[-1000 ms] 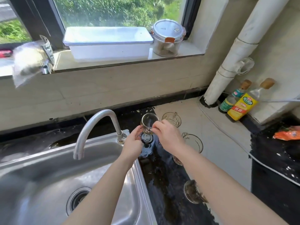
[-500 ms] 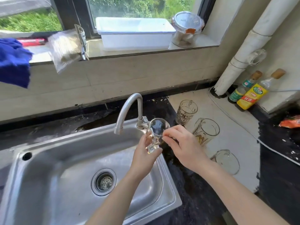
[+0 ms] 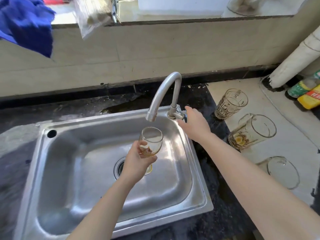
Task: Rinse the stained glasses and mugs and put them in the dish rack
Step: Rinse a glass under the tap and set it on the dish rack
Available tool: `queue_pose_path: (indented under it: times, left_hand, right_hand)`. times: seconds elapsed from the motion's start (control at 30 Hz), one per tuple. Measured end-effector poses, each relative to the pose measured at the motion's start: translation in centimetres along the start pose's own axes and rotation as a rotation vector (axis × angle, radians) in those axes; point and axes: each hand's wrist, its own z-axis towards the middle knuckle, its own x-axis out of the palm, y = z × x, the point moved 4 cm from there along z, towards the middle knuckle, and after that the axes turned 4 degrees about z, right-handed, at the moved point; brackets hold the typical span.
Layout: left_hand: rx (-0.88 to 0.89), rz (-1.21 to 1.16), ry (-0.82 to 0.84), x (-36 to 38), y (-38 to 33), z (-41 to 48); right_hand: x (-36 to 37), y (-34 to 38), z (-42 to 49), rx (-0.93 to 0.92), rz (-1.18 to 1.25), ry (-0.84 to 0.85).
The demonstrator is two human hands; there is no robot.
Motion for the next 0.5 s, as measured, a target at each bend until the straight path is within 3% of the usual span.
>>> queue_pose_path:
  times: [0.2, 0.5]
  left_hand:
    - [-0.016, -0.033, -0.009, -0.6, 0.3, 0.7]
    - [-0.035, -0.064, -0.027, -0.6, 0.3, 1.0]
  right_hand:
    - [1.1, 1.1, 2.6, -0.044, -0.38, -0.079]
    - [2.0, 2.1, 2.2, -0.214, -0.584, -0.037]
